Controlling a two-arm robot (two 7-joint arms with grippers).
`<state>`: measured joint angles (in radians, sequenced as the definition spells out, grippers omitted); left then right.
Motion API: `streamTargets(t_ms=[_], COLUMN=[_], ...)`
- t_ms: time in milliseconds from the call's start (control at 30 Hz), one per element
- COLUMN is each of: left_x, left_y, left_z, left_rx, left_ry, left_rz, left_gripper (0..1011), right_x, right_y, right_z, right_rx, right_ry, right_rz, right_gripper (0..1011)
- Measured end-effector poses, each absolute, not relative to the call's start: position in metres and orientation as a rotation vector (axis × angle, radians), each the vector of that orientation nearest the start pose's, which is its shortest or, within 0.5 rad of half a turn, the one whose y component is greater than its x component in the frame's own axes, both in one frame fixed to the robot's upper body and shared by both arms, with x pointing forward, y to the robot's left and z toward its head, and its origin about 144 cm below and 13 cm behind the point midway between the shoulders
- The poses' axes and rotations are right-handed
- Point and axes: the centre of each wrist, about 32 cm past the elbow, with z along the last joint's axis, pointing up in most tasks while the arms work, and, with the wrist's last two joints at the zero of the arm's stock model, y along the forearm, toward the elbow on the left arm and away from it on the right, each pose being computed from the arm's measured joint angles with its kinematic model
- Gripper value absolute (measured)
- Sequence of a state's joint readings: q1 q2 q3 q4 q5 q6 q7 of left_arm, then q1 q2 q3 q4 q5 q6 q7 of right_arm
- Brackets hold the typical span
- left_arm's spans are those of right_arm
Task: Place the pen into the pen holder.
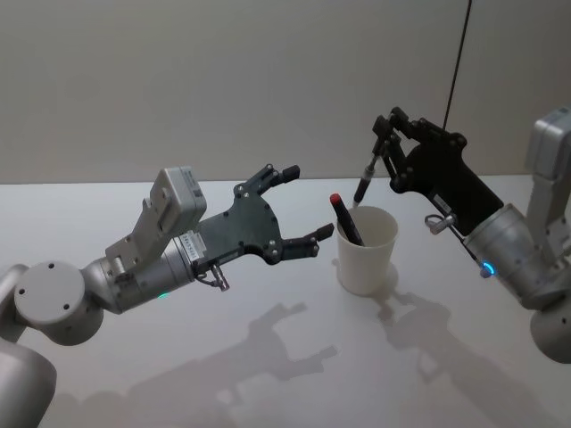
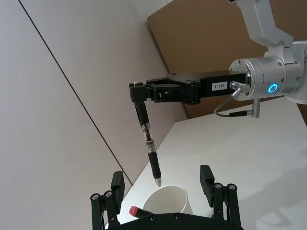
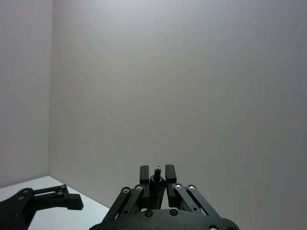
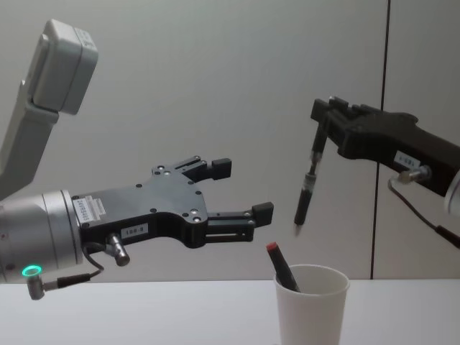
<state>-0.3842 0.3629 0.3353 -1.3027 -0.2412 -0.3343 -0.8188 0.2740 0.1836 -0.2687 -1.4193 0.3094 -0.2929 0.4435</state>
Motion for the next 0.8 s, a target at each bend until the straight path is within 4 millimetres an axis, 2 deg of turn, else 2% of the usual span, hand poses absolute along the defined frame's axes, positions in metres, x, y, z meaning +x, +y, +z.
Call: streamTargets(t_ms=[800], left_x=[0.554], left_y=[0.266], left_z=[1.190], left_rx=[0.027], left_ry=[-0.401], left_rz=[0.507], left_gripper=[1000], right_x=[0.539], right_y=[-0.205], right_z=[1.174], right_rx=[0.197], right_ry=[-0.301], right_rz=[-0.973], right_gripper=[185])
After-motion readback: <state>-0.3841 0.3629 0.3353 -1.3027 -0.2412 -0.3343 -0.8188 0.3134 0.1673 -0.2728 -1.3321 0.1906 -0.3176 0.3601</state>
